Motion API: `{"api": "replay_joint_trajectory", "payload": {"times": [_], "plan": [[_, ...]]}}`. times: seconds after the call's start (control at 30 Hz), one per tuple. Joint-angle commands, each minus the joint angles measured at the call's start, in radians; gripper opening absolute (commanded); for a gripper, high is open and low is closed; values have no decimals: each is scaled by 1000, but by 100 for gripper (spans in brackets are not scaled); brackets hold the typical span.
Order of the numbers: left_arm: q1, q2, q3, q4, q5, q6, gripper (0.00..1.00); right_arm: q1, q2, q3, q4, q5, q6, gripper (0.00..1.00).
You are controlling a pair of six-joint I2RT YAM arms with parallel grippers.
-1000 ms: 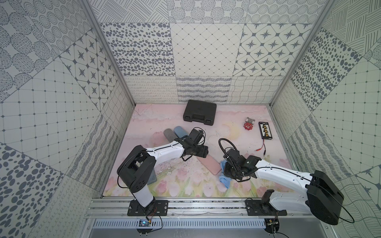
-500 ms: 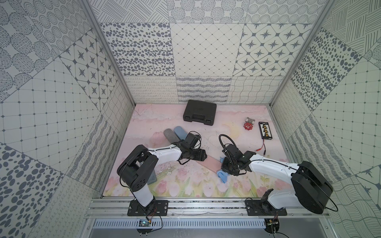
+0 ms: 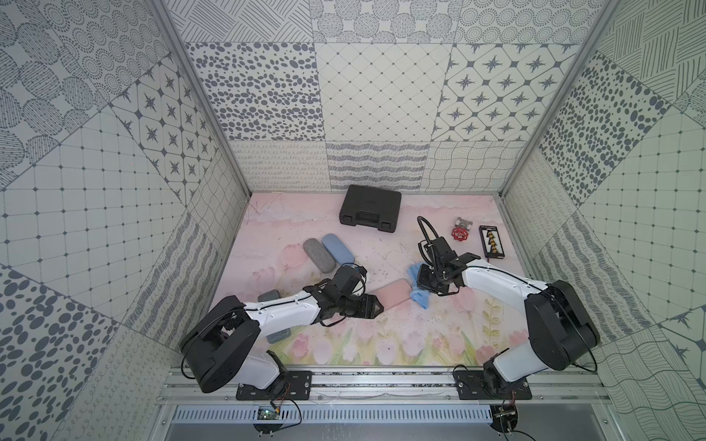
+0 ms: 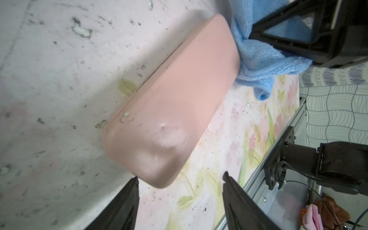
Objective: Wipe the eyeglass case
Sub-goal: Adjust the eyeglass case at the center of the board.
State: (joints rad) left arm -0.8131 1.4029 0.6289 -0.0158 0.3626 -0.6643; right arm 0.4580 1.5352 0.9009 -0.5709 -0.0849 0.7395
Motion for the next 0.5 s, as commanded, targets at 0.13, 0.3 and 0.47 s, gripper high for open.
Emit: {"api": "replay_joint_trajectory", "payload": {"times": [0.13, 0.3, 0.47], "plan": [[-26, -36, 149, -285, -174, 307, 75, -38, -57, 60, -121, 138, -205, 3], [-36, 46, 223, -271, -194, 480, 78, -38, -56, 37, -104, 85, -183, 0], [-48, 153, 314, -332, -218, 600, 86, -34, -66, 10, -91, 74, -165, 0]]}}
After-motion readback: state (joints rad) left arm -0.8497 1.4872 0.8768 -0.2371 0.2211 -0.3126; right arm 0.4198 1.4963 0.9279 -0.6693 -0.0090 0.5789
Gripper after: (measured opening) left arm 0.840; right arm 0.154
